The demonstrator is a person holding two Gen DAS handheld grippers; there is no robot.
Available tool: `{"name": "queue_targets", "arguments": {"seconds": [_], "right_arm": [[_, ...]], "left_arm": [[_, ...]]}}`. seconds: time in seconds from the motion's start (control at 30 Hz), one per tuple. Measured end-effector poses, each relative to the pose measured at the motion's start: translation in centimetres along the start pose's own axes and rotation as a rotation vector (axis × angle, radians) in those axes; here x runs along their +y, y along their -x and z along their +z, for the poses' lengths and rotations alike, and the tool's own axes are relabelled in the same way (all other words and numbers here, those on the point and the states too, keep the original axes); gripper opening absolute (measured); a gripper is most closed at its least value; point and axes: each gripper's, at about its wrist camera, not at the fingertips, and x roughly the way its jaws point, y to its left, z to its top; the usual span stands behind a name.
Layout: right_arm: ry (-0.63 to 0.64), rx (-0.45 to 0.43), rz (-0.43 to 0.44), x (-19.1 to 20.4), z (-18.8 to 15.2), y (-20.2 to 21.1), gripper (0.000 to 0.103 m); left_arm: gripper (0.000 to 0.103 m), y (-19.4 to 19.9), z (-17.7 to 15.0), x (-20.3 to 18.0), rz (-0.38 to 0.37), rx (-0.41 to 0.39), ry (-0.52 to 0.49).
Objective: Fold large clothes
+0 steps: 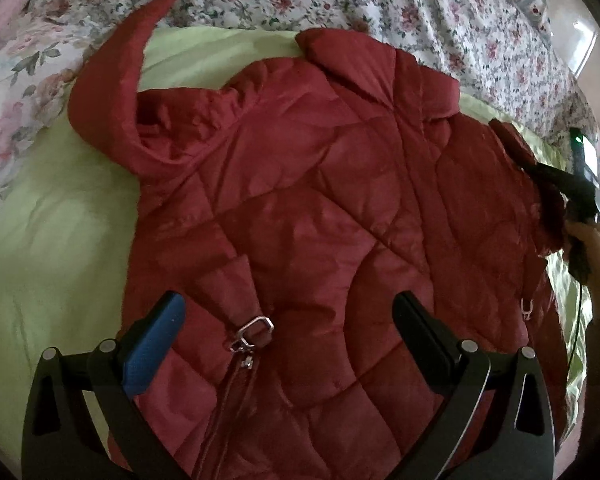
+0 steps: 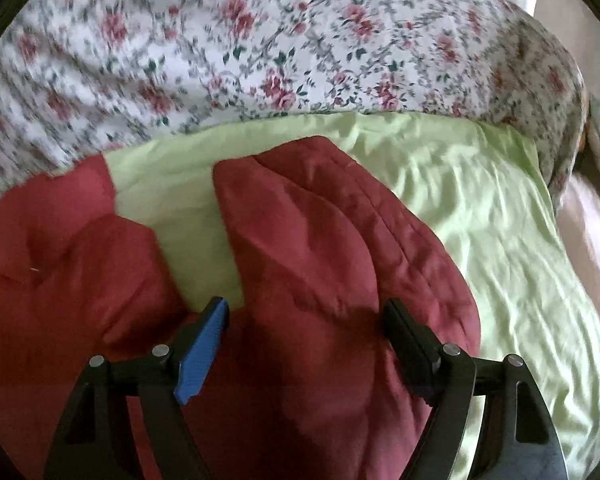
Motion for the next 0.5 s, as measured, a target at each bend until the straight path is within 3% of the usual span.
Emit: {"name": "queue_targets", "arguments": {"seconds": [0.07, 0.2, 0.33, 0.5], "right_arm": [[-0.013, 0.013, -0.001, -0.4, 0.0, -0.6, 0.063], [-0.081, -0.015, 0.067, -1.6, -0.4, 0.5, 0.022], [-0.107, -0.079, 0.159, -1.1, -0.8, 3.8, 0.016], [-0.08, -0.147, 0.359, 1.9, -2.5, 9.3, 0.016]], "left_arm": [[0.103, -0.1, 0.0, -0.2, 0.0, 0.0, -0.007], [0.103, -0.2, 0.1, -0.1, -0.006, -0.003, -0.008], [0.103, 0.0, 0.0, -0.1, -0.004, -0.01, -0.011], [0.103, 0.6, -0.1, 0.1, -0.059, -0.01, 0.004]]}}
